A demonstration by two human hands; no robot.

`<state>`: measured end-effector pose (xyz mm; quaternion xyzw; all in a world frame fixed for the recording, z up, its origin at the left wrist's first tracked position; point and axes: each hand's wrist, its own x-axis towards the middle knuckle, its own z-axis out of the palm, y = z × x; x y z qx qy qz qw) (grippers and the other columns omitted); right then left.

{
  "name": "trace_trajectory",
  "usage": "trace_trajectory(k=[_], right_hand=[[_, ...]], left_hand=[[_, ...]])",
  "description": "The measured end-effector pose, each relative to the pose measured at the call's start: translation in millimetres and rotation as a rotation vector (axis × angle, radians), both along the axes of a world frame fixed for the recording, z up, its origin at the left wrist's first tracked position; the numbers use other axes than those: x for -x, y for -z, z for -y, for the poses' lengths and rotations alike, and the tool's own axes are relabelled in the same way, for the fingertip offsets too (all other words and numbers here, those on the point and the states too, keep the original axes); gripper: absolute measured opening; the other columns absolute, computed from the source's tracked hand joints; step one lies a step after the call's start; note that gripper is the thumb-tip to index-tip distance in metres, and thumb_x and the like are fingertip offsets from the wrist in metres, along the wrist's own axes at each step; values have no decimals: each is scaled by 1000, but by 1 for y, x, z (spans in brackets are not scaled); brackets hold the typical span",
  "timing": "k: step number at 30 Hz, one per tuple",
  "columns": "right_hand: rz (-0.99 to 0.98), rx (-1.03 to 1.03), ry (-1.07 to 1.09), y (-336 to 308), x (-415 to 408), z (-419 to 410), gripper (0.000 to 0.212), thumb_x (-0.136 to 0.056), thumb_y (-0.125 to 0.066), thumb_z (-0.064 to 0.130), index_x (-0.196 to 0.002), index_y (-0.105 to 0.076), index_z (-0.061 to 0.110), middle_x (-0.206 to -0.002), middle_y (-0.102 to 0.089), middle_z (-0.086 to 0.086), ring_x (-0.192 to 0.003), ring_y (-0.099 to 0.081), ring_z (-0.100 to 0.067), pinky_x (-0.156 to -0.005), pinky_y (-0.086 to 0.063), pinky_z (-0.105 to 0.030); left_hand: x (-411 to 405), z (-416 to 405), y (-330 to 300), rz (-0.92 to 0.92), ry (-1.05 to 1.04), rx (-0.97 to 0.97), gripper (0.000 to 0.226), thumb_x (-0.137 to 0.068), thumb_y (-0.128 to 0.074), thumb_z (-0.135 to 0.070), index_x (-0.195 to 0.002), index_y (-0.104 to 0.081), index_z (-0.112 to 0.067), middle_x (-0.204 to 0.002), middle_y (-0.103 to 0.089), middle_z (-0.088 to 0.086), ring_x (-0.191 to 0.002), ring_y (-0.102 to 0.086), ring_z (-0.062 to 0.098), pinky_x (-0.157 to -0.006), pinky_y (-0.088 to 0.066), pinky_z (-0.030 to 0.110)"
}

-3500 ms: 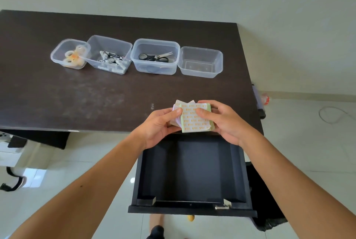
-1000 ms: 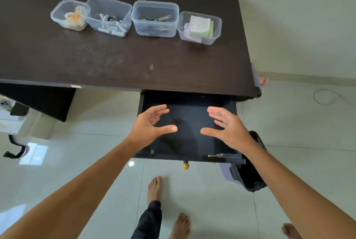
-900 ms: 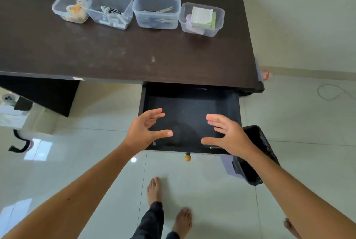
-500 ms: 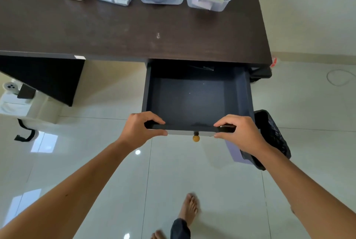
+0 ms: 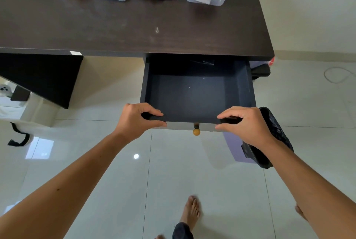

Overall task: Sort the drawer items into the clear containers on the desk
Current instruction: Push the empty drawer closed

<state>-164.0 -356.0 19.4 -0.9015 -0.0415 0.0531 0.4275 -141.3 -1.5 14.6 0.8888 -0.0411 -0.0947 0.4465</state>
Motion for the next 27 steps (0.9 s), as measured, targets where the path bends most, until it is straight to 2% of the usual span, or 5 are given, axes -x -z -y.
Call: trace_trajectory(k=[14, 18, 20, 22, 27], right_hand=[[263, 35, 40, 9, -98, 2, 28, -71, -97, 17, -96, -86, 14, -93, -79, 6, -87, -74, -7, -83, -57, -15], [337, 46, 56, 17, -117, 5, 32, -68, -99, 24, -95, -84, 16, -94, -76, 6, -91, -71, -12, -83, -59, -32], [413, 99, 69, 19, -122, 7, 42, -64, -100, 32, -99, -83, 16, -100, -69, 4, -95, -64, -19, -83, -56, -33], [494, 182, 111, 18, -124, 10, 64, -58, -101, 40, -113, -79, 15, -115, -60, -3, -106, -55, -26, -90, -50, -30], [509, 314, 44, 9, -135, 21, 121, -57, -92, 64, -153, -49, 5, -160, -40, -12, -152, -35, -33, -126, -30, -49]], left_hand=[[-89, 20, -5, 108, -133, -14, 32, -66, -96, -37, -93, -83, -25, -91, -76, -15, -88, -70, 4, -80, -60, 29], [-107, 20, 1, 145, -160, -24, 38, -62, -97, -42, -93, -82, -27, -93, -75, -18, -88, -68, 2, -83, -56, 22], [-111, 20, 3, 229, -148, -46, 47, -59, -97, -44, -99, -79, -25, -99, -74, -14, -95, -64, -2, -83, -44, 6], [-114, 17, 6, 366, -108, -111, 66, -57, -97, -47, -113, -73, -22, -113, -69, -6, -105, -57, 1, -89, -38, 5], [-122, 11, 6, 557, -51, -261, 111, -55, -95, -59, -144, -52, -9, -147, -48, 8, -140, -39, 27, -118, -37, 37]])
